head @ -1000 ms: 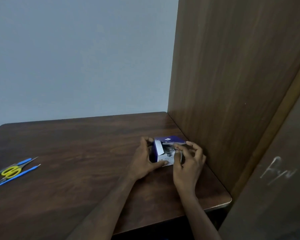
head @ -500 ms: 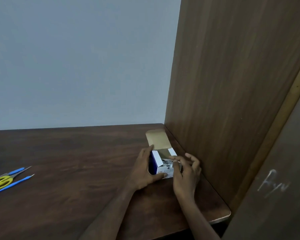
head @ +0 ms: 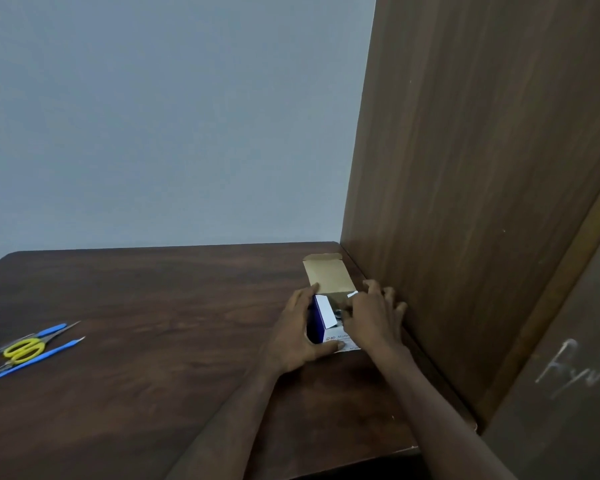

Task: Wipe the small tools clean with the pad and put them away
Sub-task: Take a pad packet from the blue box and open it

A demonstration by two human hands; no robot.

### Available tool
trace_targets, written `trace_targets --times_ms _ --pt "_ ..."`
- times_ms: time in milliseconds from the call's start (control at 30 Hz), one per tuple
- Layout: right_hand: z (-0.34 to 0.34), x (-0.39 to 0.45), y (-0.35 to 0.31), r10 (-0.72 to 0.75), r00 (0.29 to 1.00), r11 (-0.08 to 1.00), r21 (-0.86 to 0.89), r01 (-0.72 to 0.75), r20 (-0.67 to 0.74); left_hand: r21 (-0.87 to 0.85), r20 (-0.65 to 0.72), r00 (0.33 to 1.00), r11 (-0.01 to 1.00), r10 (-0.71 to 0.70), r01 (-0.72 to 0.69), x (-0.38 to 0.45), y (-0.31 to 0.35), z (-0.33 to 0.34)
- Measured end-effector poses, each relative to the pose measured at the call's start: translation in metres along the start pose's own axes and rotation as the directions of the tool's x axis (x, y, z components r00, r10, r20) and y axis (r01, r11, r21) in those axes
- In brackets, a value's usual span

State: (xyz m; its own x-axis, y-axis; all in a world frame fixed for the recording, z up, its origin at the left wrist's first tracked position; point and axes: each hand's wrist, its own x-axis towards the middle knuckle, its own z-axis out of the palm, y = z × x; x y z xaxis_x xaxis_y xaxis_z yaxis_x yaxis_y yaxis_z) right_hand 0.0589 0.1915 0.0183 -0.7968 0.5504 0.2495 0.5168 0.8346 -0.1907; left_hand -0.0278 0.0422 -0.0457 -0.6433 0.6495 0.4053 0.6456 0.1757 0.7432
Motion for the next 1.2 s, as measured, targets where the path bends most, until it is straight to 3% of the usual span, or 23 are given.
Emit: trace_targets --times_ms 67,133,267,333,467,533,733,933,1200 --pt "0.007 -0.005 0.002 0.023 0.996 0.997 0.081 -0.016 -0.082 0.003 -0.009 1.000 1.000 0.001 -0.001 -0.001 -0.001 0.001" --pt "0.017 -0.011 0.005 0.055 0.963 0.964 0.266 0.017 -0.264 0.011 -0.013 1.000 1.000 0.002 -0.001 0.001 -0.003 0.001" --pt "0.034 -0.032 0.013 0.213 0.776 0.682 0.659 0.317 -0.593 0.001 -0.017 1.000 1.000 0.006 -0.006 0.002 -0.005 0.002" --pt "0.033 -0.040 0.016 0.311 0.740 0.540 0.752 0.378 -0.596 -0.024 -0.020 1.000 1.000 0.010 -0.011 0.002 -0.004 0.001" --pt "0.035 -0.035 0.020 0.522 0.771 0.290 0.926 0.243 -0.366 -0.092 -0.038 0.999 0.996 0.012 -0.016 0.000 0.002 -0.001" --pt "0.036 -0.033 0.023 0.571 0.758 0.231 0.948 0.220 -0.316 -0.142 -0.031 1.000 0.990 -0.002 -0.002 -0.001 0.004 -0.001" --pt "0.034 -0.035 0.025 0.633 0.711 0.222 0.952 0.212 -0.306 -0.173 -0.027 0.999 0.985 -0.019 0.014 -0.004 0.007 -0.004" --pt "0.035 -0.038 0.022 0.516 0.802 0.185 0.953 0.239 -0.301 -0.025 -0.095 0.995 0.999 0.031 -0.034 -0.005 0.012 -0.006" --pt "0.041 -0.036 0.023 0.521 0.782 0.324 0.927 0.188 -0.341 -0.043 -0.087 0.996 0.998 0.033 -0.037 -0.009 0.018 -0.011"
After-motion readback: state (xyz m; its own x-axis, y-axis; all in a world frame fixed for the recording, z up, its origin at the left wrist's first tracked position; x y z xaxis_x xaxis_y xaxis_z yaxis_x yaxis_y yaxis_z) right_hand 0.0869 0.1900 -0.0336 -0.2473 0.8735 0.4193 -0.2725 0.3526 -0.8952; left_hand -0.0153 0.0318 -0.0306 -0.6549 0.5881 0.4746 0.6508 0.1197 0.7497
